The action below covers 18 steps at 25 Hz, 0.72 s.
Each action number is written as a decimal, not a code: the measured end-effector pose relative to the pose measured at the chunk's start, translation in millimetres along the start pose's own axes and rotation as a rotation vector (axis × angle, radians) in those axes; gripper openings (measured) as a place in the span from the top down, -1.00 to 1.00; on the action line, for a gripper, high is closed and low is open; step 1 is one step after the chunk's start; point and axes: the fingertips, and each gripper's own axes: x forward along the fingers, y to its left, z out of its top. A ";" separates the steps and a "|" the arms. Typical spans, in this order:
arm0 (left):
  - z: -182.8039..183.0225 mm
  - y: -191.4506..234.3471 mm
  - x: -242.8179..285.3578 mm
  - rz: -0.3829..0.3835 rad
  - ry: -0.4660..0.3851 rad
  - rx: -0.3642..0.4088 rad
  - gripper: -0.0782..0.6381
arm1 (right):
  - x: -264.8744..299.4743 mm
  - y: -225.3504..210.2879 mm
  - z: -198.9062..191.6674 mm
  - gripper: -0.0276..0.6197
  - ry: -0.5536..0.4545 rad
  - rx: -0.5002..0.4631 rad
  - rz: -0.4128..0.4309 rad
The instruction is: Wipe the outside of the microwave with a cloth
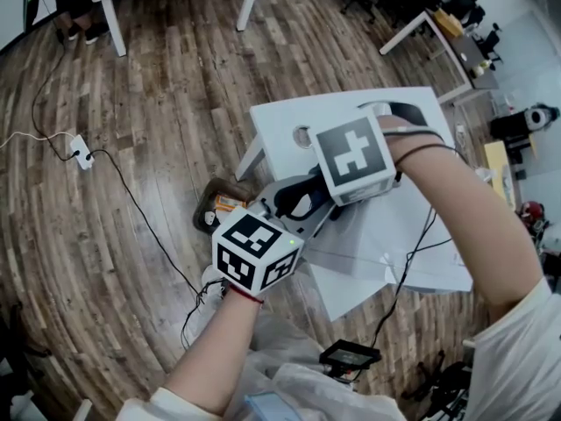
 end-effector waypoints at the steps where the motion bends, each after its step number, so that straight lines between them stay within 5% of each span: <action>1: 1.7 3.6 4.1 0.001 0.007 0.003 0.41 | -0.1 -5.5 -3.2 0.64 0.004 0.004 -0.009; 18: 24.9 71.0 72.9 0.056 0.081 0.065 0.49 | -3.1 -98.8 -50.4 0.64 0.099 0.063 -0.236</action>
